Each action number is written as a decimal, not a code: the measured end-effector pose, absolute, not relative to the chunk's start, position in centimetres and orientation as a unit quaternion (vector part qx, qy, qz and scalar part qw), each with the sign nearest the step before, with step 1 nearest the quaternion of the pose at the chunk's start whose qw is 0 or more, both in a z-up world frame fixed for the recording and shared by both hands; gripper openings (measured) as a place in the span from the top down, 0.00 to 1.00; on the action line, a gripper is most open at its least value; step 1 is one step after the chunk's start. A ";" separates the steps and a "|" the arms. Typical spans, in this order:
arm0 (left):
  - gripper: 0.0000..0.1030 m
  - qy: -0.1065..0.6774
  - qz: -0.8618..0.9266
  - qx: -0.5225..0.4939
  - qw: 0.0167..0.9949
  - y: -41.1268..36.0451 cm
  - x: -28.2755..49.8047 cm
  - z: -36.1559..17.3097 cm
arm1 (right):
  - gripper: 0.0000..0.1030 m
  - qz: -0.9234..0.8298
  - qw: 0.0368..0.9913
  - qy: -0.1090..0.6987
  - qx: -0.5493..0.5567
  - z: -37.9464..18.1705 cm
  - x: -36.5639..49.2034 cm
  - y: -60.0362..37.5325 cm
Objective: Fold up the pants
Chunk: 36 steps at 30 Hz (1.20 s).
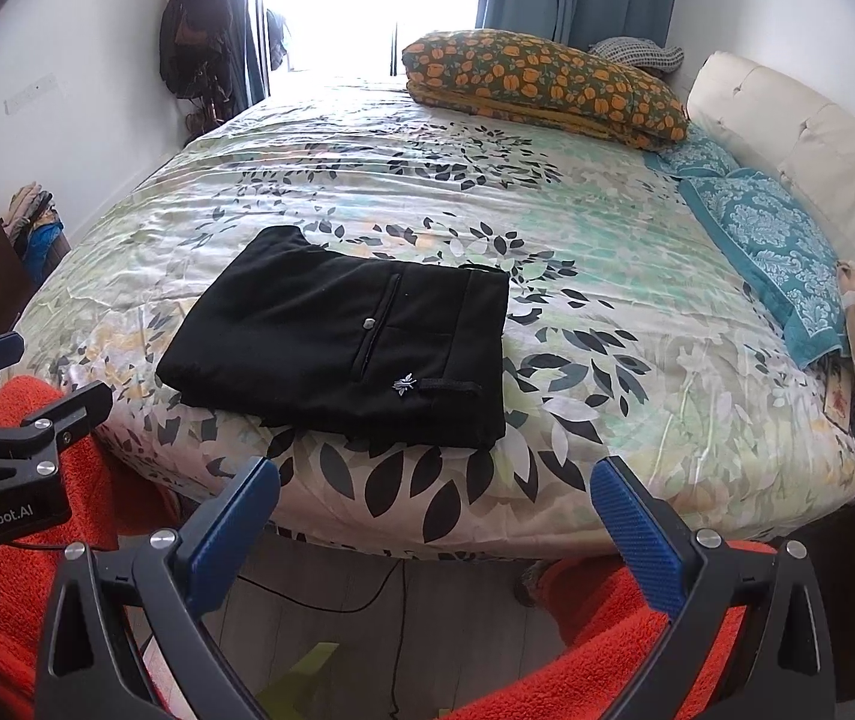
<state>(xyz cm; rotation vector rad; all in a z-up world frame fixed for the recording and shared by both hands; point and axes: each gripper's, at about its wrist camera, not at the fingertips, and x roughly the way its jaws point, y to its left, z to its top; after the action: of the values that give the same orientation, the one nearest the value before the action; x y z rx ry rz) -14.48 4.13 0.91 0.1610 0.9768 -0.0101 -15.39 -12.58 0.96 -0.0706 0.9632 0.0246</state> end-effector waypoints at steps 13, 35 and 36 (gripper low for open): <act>0.01 0.474 -0.028 0.043 0.879 4.9 -14.1 3.1 | 0.00 0.081 0.862 0.500 -0.002 3.1 -14.1 -13.4; 0.01 0.478 -0.033 0.045 0.876 4.7 -14.8 2.8 | 0.00 0.053 0.886 0.460 -0.014 3.6 -16.1 -11.1; 0.01 0.477 -0.031 0.046 0.877 4.7 -14.7 2.8 | 0.00 0.052 0.886 0.461 -0.015 3.6 -16.2 -11.0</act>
<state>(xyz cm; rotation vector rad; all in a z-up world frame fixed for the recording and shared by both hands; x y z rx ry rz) -14.71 4.68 2.79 0.0954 0.9959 -0.0647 -16.16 -11.04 3.63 -0.0314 0.9587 0.1075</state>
